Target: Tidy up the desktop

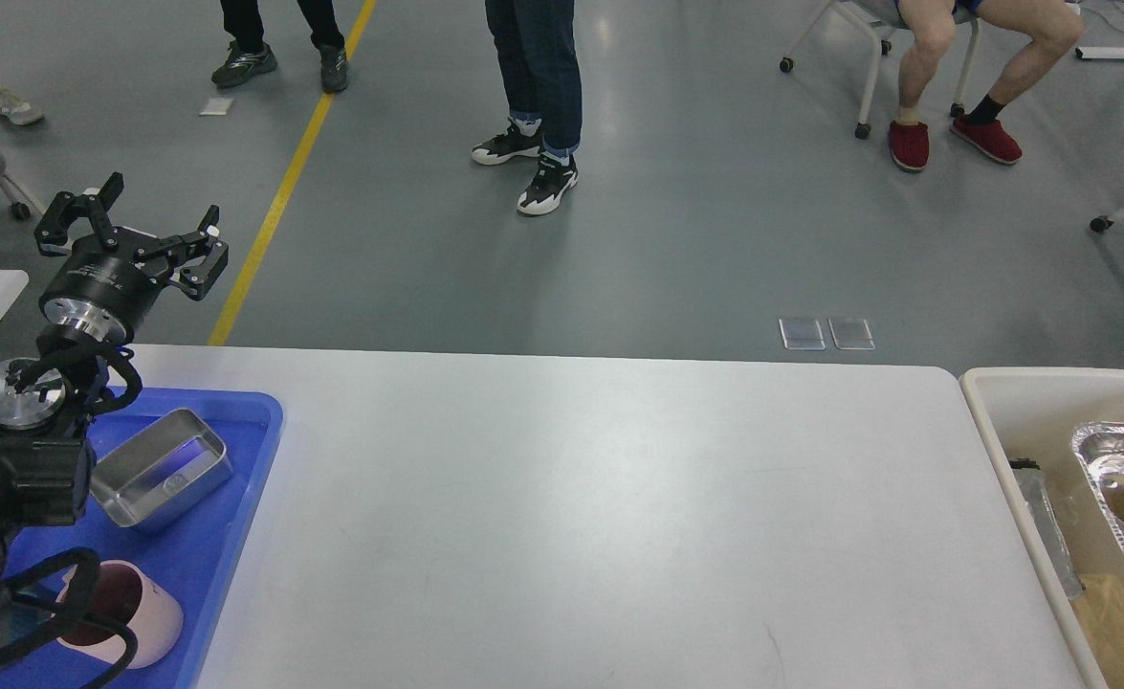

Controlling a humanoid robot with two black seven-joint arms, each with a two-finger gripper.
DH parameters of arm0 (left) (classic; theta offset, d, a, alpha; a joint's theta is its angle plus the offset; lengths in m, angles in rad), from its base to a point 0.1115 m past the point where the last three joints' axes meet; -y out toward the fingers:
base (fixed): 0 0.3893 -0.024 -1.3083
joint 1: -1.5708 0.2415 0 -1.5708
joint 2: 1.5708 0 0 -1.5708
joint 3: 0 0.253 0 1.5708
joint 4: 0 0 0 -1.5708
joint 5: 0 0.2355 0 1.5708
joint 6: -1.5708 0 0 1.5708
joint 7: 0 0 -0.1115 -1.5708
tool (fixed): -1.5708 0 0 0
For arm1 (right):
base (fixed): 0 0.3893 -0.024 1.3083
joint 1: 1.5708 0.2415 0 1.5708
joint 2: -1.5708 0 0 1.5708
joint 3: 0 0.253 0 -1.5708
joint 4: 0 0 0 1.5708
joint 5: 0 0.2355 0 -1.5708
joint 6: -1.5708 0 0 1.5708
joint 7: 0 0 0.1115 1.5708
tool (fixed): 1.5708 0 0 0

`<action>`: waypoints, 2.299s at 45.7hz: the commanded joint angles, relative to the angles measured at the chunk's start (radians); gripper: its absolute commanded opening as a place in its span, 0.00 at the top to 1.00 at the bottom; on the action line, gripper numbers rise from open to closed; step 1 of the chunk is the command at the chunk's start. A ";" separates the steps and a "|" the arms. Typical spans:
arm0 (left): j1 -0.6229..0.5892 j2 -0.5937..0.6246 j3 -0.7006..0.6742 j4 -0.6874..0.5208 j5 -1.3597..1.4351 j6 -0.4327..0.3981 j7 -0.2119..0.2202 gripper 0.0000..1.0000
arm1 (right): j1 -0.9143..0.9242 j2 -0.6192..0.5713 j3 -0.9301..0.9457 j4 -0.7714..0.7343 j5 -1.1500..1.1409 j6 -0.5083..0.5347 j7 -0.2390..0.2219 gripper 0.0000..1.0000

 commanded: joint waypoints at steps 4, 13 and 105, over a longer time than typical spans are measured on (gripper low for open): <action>0.000 -0.001 0.000 0.000 0.000 0.000 0.000 0.03 | -0.007 -0.040 0.006 0.000 0.058 0.009 -0.003 0.00; 0.000 -0.001 0.000 0.000 0.000 -0.002 0.000 0.03 | -0.009 -0.043 0.003 0.005 0.063 0.010 0.000 0.00; -0.002 -0.269 0.155 0.000 0.002 -0.089 -0.232 0.03 | 0.646 0.843 0.292 -0.284 0.865 0.454 0.293 0.00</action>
